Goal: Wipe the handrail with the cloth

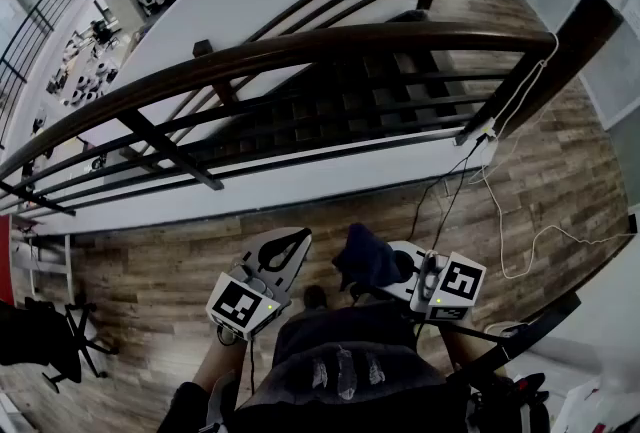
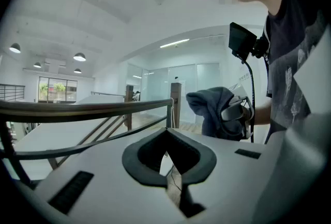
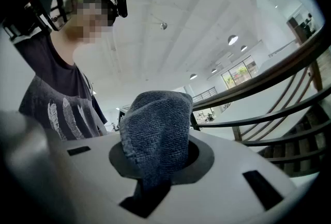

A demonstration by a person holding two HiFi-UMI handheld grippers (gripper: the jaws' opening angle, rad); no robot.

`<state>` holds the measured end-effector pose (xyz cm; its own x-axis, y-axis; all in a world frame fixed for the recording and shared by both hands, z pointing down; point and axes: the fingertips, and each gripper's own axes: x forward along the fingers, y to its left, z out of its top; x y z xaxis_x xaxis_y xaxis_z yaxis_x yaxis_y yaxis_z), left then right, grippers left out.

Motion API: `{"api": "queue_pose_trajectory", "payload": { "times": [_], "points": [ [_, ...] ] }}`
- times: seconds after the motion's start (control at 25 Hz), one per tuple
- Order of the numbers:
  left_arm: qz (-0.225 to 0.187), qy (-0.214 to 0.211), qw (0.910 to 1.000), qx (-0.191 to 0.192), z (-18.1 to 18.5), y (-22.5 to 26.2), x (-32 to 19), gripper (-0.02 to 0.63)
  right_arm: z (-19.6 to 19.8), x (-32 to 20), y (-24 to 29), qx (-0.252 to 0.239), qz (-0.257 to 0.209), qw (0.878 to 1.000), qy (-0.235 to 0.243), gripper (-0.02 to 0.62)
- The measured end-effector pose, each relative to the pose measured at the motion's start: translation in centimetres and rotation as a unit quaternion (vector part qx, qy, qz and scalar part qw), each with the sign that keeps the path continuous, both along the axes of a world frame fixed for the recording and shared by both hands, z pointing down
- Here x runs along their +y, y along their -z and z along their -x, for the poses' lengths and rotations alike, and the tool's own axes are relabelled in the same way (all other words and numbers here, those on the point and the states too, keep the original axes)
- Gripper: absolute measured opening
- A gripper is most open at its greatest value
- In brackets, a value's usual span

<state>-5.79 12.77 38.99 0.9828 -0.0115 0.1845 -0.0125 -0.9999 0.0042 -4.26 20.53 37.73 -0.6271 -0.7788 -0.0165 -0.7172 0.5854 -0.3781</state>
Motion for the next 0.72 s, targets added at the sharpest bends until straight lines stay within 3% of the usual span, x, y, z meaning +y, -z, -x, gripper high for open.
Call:
{"api": "queue_pose_trajectory", "payload": {
  "times": [0.12,0.28,0.4,0.48,0.6,0.72],
  "points": [
    [0.020,0.014,0.9997,0.000,-3.7,0.1,-0.5,0.006,-4.8,-0.5,-0.2,-0.006,-0.008,1.000,-0.009,0.066],
    [0.012,0.012,0.9998,-0.013,-10.0,-0.5,-0.6,0.006,-12.1,-0.1,0.0,-0.006,-0.010,1.000,-0.021,0.066],
    [0.020,0.023,0.9995,-0.011,-17.7,-0.4,-0.8,0.006,-20.9,-0.7,-1.3,0.005,-0.008,0.999,-0.042,0.066],
    [0.028,0.029,0.9992,-0.007,-21.1,-0.3,-0.6,0.006,-27.9,-1.5,-1.7,0.026,-0.004,0.995,-0.095,0.067],
    [0.032,0.036,0.9987,-0.016,-24.6,-0.9,0.3,0.006,-42.5,-2.7,-1.3,0.101,0.007,0.972,-0.211,0.066],
    [0.016,0.042,0.9978,-0.049,-25.8,-2.1,0.3,0.006,-58.3,-6.1,1.2,0.163,0.042,0.933,-0.318,0.067]
  ]
}}
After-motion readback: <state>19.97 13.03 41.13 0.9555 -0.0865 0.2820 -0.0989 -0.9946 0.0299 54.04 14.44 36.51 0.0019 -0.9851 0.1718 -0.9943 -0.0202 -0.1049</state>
